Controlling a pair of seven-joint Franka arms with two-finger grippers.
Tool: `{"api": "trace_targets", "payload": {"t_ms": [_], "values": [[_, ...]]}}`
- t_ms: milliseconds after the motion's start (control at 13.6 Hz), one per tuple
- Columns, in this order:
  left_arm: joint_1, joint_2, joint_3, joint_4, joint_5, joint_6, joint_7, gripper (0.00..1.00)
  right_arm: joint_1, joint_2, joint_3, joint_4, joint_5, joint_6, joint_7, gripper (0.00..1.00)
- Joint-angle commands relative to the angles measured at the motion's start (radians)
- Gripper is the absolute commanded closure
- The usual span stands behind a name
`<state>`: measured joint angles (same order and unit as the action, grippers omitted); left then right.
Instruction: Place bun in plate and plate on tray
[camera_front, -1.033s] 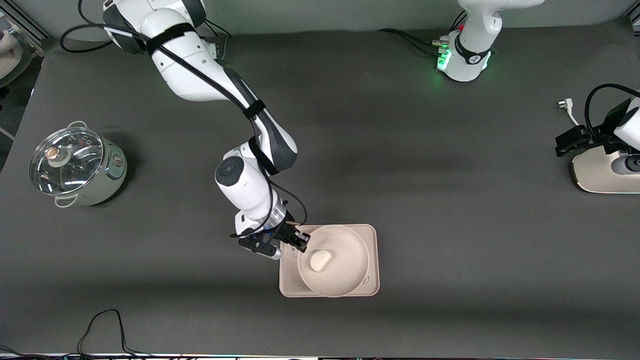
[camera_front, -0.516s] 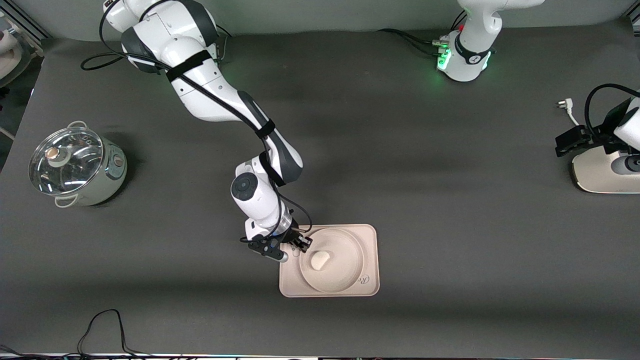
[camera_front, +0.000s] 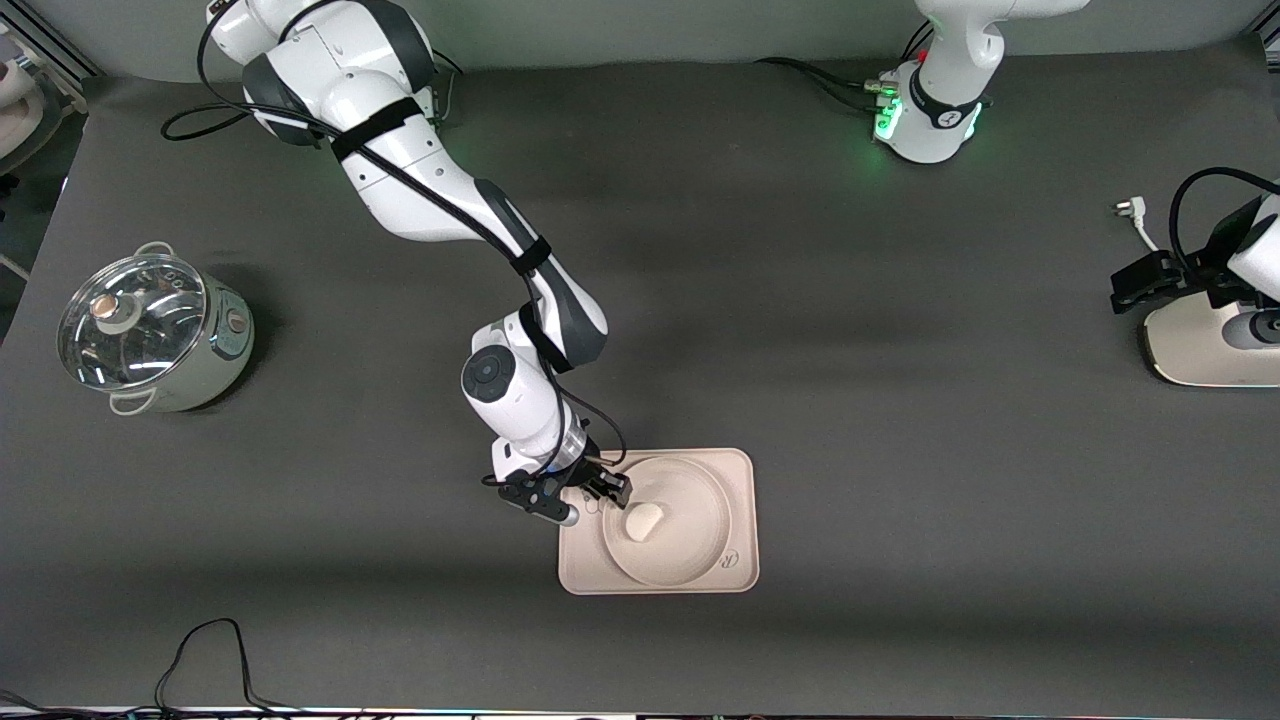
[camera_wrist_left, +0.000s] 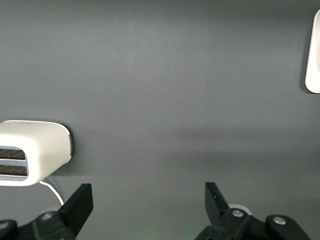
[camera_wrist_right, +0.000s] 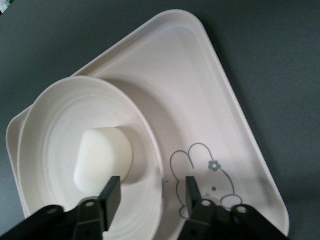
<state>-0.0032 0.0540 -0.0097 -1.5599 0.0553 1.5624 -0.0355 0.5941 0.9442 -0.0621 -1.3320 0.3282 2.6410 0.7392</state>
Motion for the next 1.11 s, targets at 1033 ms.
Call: {"api": "trace_targets", "payload": {"t_ms": [1033], "values": [[-0.009, 0.009, 0.007, 0.026, -0.009, -0.015, 0.008, 0.0, -0.46, -0.903, 0.07, -0.246, -0.239, -1.073, -0.651, 0.0]]}}
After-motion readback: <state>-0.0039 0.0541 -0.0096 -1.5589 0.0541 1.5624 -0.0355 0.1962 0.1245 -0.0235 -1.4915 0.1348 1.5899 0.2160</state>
